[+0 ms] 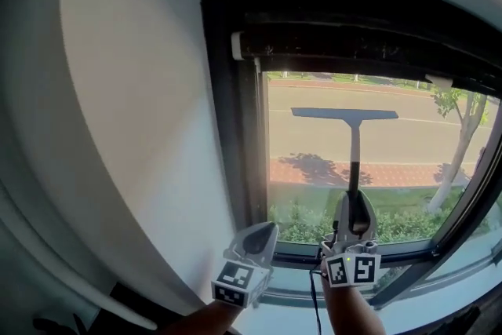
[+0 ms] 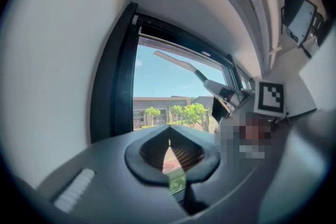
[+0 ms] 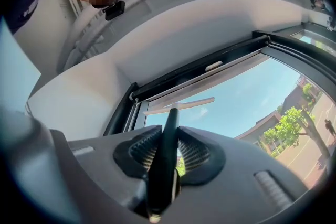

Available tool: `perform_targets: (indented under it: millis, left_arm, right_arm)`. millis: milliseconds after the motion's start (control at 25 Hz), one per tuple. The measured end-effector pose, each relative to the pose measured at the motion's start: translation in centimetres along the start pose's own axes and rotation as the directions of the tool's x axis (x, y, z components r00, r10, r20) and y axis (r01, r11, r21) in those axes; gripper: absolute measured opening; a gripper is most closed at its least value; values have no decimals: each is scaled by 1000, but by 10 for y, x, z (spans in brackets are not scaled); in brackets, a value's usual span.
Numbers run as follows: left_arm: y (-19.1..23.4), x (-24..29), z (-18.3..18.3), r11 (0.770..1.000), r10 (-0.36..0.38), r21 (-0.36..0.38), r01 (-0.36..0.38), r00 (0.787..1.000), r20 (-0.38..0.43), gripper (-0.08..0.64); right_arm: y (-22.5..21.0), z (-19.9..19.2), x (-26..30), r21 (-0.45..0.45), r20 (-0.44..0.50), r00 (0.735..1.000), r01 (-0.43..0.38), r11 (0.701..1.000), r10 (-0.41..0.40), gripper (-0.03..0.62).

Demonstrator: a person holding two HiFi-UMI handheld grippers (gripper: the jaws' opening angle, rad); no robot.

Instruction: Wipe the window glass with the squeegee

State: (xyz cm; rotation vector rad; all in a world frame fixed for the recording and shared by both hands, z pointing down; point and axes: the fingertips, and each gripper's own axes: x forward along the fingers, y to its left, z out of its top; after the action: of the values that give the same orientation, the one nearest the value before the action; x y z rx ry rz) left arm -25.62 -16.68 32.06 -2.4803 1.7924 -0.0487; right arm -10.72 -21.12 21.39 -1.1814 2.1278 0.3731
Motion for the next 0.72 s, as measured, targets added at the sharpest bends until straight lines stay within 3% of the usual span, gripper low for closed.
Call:
perform_targets:
  millis: [120, 400, 600, 720]
  left_arm:
    - [-2, -4, 14, 1000, -4, -23, 4, 1000, 31, -9]
    - [0, -11, 8, 999, -51, -5, 51, 999, -2, -9]
    - [11, -19, 19, 999, -29, 22, 28, 999, 17, -9]
    - [9, -18, 25, 999, -33, -4, 34, 997, 63, -9]
  right_arm:
    - [9, 9, 20, -10, 40, 999, -8, 1000, 8, 101]
    - [26, 13, 54, -60, 70, 997, -9, 998, 13, 101]
    - [48, 18, 81, -73, 110, 993, -36, 997, 44, 101]
    - [53, 18, 89, -93, 109, 992, -48, 995, 58, 101]
